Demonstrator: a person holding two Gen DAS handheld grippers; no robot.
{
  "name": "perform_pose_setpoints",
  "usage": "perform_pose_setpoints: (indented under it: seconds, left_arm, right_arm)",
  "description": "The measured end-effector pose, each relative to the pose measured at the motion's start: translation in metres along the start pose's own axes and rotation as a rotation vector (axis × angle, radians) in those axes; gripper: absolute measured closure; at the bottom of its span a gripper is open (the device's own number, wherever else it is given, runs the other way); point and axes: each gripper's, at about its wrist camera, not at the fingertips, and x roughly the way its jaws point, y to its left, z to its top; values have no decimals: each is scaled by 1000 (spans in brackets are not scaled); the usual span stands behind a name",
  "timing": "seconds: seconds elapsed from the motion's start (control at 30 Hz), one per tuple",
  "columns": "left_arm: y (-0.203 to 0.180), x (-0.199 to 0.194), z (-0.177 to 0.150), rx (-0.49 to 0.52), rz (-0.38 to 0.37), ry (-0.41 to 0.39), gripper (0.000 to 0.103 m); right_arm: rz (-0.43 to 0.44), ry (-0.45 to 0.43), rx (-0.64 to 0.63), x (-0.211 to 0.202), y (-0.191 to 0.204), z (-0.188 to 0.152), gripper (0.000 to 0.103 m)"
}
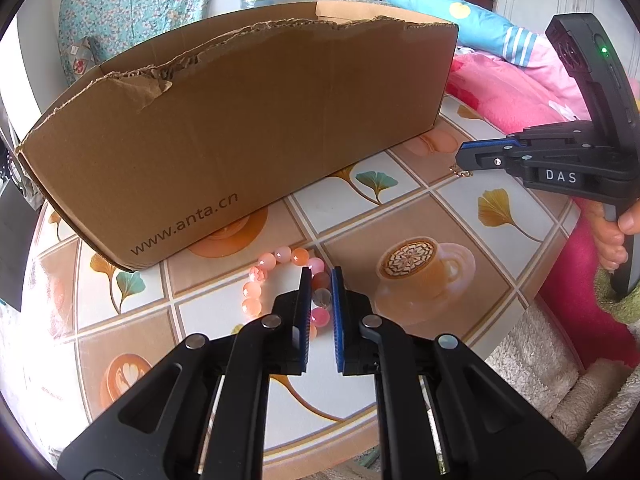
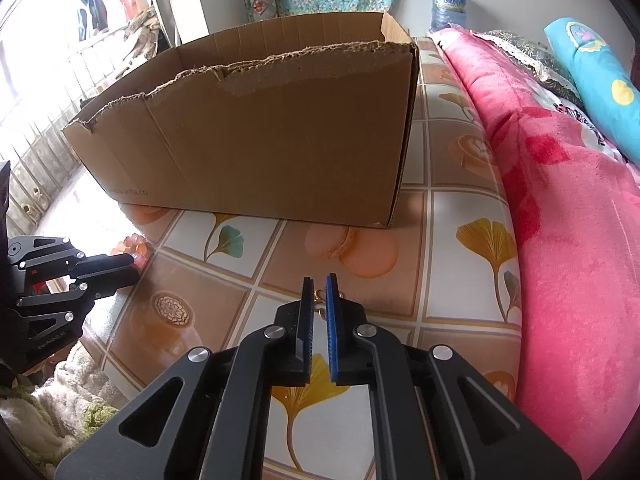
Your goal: Organize jewelry
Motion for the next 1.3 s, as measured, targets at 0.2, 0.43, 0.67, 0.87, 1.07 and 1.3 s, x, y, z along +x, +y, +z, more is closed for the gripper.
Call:
perform_pose_setpoints:
  seconds: [0.2,0.43,0.67,0.87,1.07,1.3]
  left_arm:
    - [1,-1,-1,-5,-2,-5,94]
    - [-1,-1,-1,3,4,-3,94]
    - [-2,0,0,13,4,0,94]
    - [-3,1,1,14,5,-2,94]
    - [-4,1,1,16,4,-3,94]
    - [-3,2,1,15,4,-4,94]
  right_arm:
    - [-7,4,-67,-8,3,-2,92]
    - [29,24,-179,-1,-1,2,69]
    - [71,62,-253,11,0,0,70]
    - [110,84,-263,17,-3,7,83]
    - [117,81,-246,16,-2,10,88]
    - [123,82,-230,16,-3,12,96]
